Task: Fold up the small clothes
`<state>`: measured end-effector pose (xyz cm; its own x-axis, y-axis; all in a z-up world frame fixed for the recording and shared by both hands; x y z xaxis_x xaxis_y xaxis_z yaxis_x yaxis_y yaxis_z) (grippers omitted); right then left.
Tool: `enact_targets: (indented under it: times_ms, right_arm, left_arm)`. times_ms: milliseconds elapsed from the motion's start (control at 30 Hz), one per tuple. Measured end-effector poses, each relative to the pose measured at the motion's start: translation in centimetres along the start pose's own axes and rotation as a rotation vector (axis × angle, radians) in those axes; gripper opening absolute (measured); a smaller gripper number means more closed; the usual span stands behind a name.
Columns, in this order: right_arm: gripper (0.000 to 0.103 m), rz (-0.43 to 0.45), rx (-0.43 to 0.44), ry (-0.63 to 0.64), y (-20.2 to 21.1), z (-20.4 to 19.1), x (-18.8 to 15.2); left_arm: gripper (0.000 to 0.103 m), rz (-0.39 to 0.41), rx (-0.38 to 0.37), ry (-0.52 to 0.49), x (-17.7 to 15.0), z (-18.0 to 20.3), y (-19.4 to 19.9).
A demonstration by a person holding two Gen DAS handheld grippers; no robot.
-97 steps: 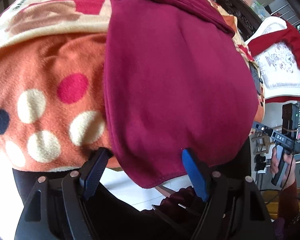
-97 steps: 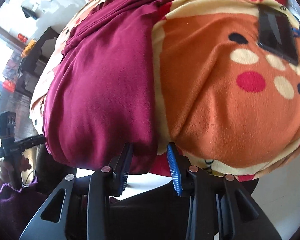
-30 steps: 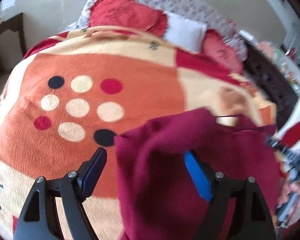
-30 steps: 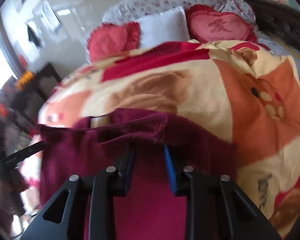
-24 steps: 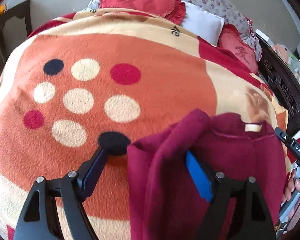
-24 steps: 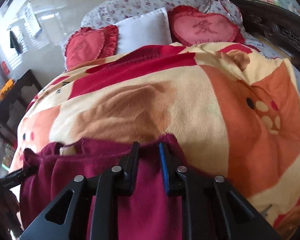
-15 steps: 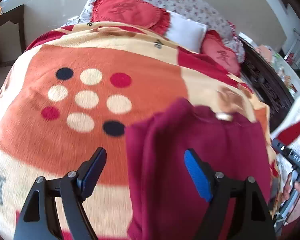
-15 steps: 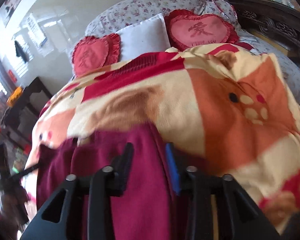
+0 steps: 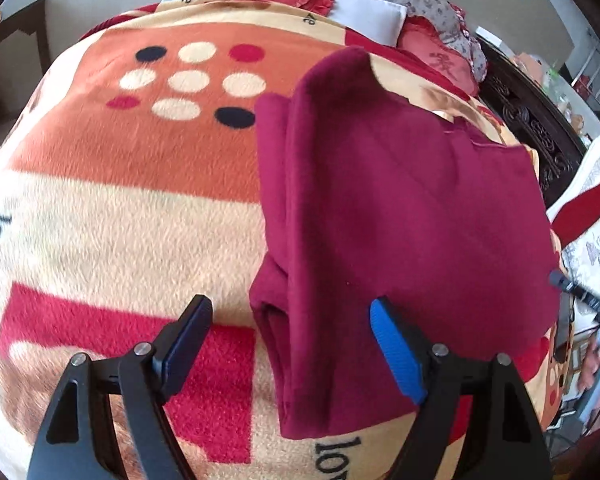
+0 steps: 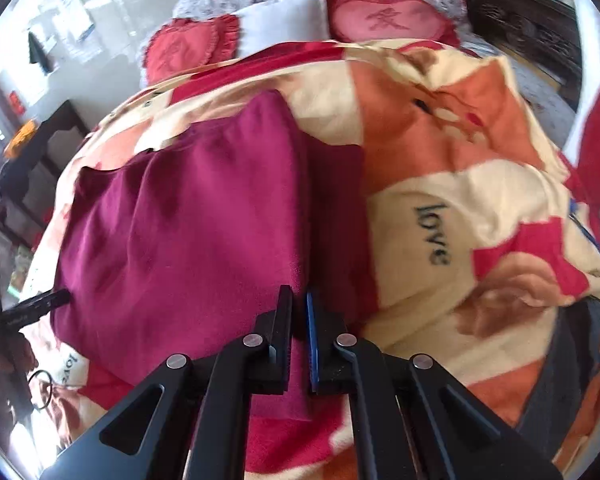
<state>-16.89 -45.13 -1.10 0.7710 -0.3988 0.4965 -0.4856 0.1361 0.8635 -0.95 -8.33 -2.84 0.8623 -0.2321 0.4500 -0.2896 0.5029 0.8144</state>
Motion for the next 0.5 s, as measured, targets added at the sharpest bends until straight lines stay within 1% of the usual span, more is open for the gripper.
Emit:
enact_targets:
  times_ms: [33, 67, 167, 233, 267, 300, 400, 500]
  right_arm:
    - [0.000, -0.029, -0.009, 0.002, -0.9, 0.2, -0.6]
    - [0.000, -0.037, -0.012, 0.003, -1.2, 0.2, -0.8]
    - [0.000, -0.008, -0.024, -0.054, -0.1, 0.9, 0.0]
    - [0.002, 0.041, -0.039, -0.101, 1.4, 1.1, 1.0]
    - [0.003, 0.064, -0.037, -0.105, 2.0, 0.7, 1.5]
    - [0.004, 0.087, -0.012, -0.092, 2.6, -0.2, 2.2]
    - [0.006, 0.101, 0.014, -0.044, 2.8, -2.6, 3.4]
    - [0.006, 0.100, 0.025, 0.002, 1.8, -4.9, 4.5]
  left_arm:
    - [0.085, 0.000, 0.001, 0.003, -0.1, 0.0, -0.1]
    - [0.085, -0.001, 0.002, 0.005, -0.1, 0.0, -0.1]
    - [0.085, 0.002, 0.008, 0.005, -0.1, 0.1, 0.1]
    - [0.085, 0.003, 0.014, -0.003, 0.0, 0.2, 0.2]
    - [0.085, 0.003, 0.016, -0.006, 0.1, 0.2, 0.2]
    - [0.085, 0.004, 0.019, -0.011, 0.2, 0.3, 0.1]
    - [0.085, 0.008, 0.022, -0.011, 0.5, 0.3, 0.0]
    - [0.085, 0.012, 0.028, -0.010, 0.8, 0.4, 0.1]
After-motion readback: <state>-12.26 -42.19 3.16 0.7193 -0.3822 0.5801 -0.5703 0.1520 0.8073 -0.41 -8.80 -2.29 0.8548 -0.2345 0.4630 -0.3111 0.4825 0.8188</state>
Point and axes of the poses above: each gripper's, at about its wrist camera, not at the fingertips, and y roughly against the way its jaws point, z to its right, x to its top, the point moved 7 cm from there along -y, roughly the way its jaws point, and after that the axes turned 9 degrees about -x, right-handed, at the moved point
